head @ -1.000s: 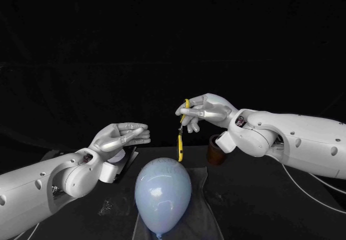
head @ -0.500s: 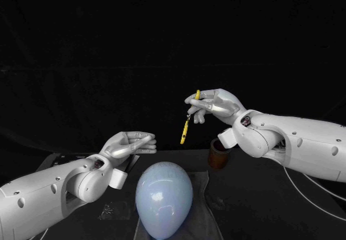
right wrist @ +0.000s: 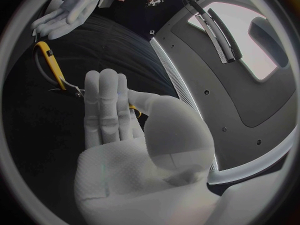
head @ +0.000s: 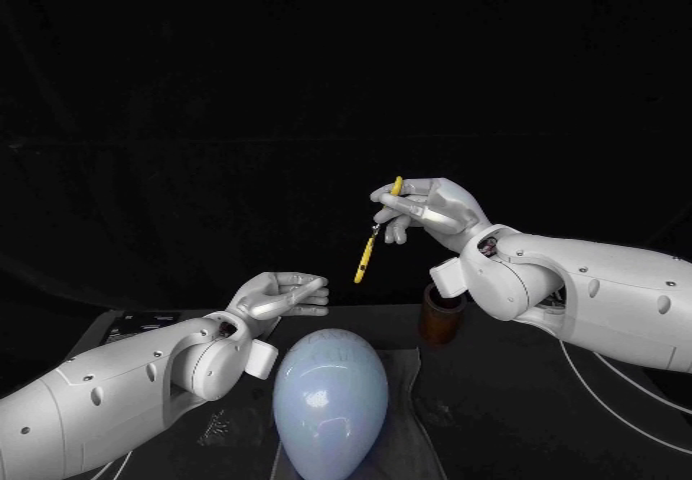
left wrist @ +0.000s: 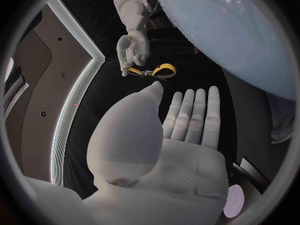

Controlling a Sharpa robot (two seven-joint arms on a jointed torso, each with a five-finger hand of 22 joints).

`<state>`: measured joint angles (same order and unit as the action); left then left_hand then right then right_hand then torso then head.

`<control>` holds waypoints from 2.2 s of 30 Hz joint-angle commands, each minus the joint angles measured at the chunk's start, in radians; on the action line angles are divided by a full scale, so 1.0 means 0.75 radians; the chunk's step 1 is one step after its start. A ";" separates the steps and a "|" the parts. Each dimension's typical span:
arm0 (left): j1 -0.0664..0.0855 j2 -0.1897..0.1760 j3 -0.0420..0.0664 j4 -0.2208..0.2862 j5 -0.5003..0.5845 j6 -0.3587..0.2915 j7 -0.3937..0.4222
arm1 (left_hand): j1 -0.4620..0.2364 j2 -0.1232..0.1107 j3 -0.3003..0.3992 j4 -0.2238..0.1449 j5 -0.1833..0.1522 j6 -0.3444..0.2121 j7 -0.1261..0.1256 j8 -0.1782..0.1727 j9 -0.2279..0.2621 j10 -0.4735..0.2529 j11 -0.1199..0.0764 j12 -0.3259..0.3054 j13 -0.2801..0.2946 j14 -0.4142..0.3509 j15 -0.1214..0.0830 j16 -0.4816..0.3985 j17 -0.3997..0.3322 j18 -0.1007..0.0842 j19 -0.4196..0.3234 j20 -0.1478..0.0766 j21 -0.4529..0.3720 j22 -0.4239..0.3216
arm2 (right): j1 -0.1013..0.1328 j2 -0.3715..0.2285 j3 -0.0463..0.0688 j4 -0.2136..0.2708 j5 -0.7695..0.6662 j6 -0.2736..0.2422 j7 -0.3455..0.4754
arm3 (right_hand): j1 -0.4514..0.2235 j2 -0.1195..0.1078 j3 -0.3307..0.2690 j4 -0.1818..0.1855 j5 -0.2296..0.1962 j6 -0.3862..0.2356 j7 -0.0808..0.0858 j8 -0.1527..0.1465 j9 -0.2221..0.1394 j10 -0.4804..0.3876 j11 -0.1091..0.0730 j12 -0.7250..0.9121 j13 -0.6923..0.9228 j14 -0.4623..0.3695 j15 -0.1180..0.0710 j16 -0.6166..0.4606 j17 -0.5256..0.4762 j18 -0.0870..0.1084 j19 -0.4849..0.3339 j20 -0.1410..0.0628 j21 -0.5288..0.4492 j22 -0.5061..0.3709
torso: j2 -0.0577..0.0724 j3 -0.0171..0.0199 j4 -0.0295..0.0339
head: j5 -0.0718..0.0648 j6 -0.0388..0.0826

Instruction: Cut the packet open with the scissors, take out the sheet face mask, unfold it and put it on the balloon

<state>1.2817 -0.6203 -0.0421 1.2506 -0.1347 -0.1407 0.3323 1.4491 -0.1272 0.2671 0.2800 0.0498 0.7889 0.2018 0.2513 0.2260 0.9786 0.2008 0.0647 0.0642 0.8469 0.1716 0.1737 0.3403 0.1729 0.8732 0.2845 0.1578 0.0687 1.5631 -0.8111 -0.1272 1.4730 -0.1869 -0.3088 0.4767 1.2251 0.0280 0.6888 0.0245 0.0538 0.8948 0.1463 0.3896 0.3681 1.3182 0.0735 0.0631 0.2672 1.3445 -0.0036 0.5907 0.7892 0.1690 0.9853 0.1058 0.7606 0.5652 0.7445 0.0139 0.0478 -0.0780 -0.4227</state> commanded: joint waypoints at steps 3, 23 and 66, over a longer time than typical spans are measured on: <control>0.001 0.051 0.001 -0.059 -0.006 0.012 -0.065 | -0.009 0.024 -0.029 0.010 -0.001 -0.037 0.051 -0.021 -0.008 -0.050 0.011 -0.005 -0.002 -0.023 0.009 -0.023 -0.012 0.011 -0.015 0.003 -0.013 -0.002 | -0.001 0.011 0.003 0.004 0.036 -0.008 0.036 | 0.004 0.015 -0.002 -0.005 -0.007 0.002 0.006 -0.001 0.000 -0.008 0.001 -0.003 -0.002 0.001 0.008 0.000 0.001 0.008 -0.009 -0.001 -0.003 0.002 | 0.001 -0.0002 -0.0002 | 0.004 0.005; 0.003 0.161 0.005 -0.155 0.263 0.253 -0.201 | -0.483 0.321 -0.295 0.021 -0.002 -0.184 0.074 -0.067 -0.039 -0.074 0.018 0.012 0.003 0.046 0.007 -0.050 -0.058 0.013 0.007 0.002 -0.028 -0.002 | -0.009 0.050 0.005 0.019 0.057 0.001 0.034 | 0.005 0.017 -0.002 -0.007 -0.007 0.003 0.006 -0.002 0.000 -0.007 0.001 -0.002 -0.004 0.001 0.008 0.000 0.002 0.009 -0.009 -0.001 -0.002 0.003 | 0.004 -0.0003 -0.0015 | 0.011 0.000; 0.006 0.164 0.012 -0.120 0.426 0.463 -0.125 | 0.055 0.303 -0.046 -0.150 -0.001 0.081 -0.029 0.106 0.054 0.241 -0.084 0.043 0.015 0.126 -0.060 0.005 -0.003 0.011 -0.025 0.004 -0.038 0.002 | -0.066 0.128 0.004 -0.085 -0.075 -0.027 0.007 | 0.006 0.020 -0.004 -0.012 -0.007 0.007 0.007 -0.009 -0.002 -0.009 0.002 -0.001 -0.012 -0.008 0.010 -0.003 0.001 0.009 -0.015 0.002 -0.003 0.007 | 0.006 0.0008 0.0017 | 0.013 -0.008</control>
<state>1.2846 -0.4986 -0.0348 1.1572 0.1869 0.1669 0.2169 1.4908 0.1114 0.2258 0.1683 0.0497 0.8427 0.1780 0.3240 0.2650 1.1497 0.1379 0.1006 0.0761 0.9387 0.1306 0.1738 0.3364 0.1683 0.8612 0.2893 0.1298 0.0692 1.5153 -0.7177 -0.1253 1.4127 -0.1943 -0.3205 0.4819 1.2289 0.0316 0.6856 0.0222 0.0515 0.8947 0.1484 0.3830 0.3668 1.3187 0.0736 0.0636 0.2588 1.3449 0.0003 0.5907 0.7889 0.1691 0.9815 0.1097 0.7600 0.5686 0.7484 0.0143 0.0490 -0.0675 -0.4291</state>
